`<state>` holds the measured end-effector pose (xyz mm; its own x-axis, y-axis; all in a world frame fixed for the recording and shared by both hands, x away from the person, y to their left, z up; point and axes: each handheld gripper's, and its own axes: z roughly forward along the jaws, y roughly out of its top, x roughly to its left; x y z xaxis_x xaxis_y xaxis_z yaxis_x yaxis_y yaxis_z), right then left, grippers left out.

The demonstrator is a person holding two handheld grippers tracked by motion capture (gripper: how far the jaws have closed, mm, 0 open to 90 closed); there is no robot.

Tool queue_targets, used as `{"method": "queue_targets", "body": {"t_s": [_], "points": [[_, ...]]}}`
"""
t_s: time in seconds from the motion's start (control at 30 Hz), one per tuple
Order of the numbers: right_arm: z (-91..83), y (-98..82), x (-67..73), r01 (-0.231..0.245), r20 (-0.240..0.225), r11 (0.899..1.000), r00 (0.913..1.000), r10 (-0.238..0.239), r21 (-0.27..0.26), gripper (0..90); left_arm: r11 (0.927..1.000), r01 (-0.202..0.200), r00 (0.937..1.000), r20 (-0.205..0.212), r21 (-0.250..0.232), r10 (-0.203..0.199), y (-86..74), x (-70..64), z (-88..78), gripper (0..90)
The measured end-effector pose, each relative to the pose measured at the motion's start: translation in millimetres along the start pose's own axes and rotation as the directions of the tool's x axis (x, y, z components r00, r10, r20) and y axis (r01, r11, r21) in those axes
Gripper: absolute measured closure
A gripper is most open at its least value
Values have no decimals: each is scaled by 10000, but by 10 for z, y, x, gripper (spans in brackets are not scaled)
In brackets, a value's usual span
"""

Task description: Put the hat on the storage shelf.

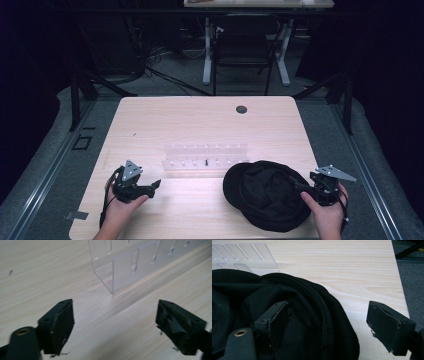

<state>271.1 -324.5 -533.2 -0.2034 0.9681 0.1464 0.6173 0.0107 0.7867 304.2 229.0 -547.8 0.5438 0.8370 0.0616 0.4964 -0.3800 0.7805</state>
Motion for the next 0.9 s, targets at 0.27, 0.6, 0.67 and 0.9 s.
{"method": "queue_targets", "body": {"t_s": [0.27, 0.6, 0.67, 0.9], "points": [[0, 36, 44, 7, 61, 9999, 10000, -8, 121, 148, 9996, 261, 9996, -145, 129, -259, -15, 1, 8, 165], [-78, 74, 82, 23, -94, 10000, 10000, -24, -60, 304, 9994, 191, 9998, 64, -295, -189, 7, -1, -75, 237], [-107, 86, 71, -88, -129, 10000, 9999, 89, 42, 342, 9992, 163, 9998, 67, -360, -161, 5, 10, -87, 266], [-125, 84, 117, 467, 372, 9984, 9982, -479, 331, 390, 9990, 313, 9995, -86, -311, -316, 6, 44, -88, 301]]}}
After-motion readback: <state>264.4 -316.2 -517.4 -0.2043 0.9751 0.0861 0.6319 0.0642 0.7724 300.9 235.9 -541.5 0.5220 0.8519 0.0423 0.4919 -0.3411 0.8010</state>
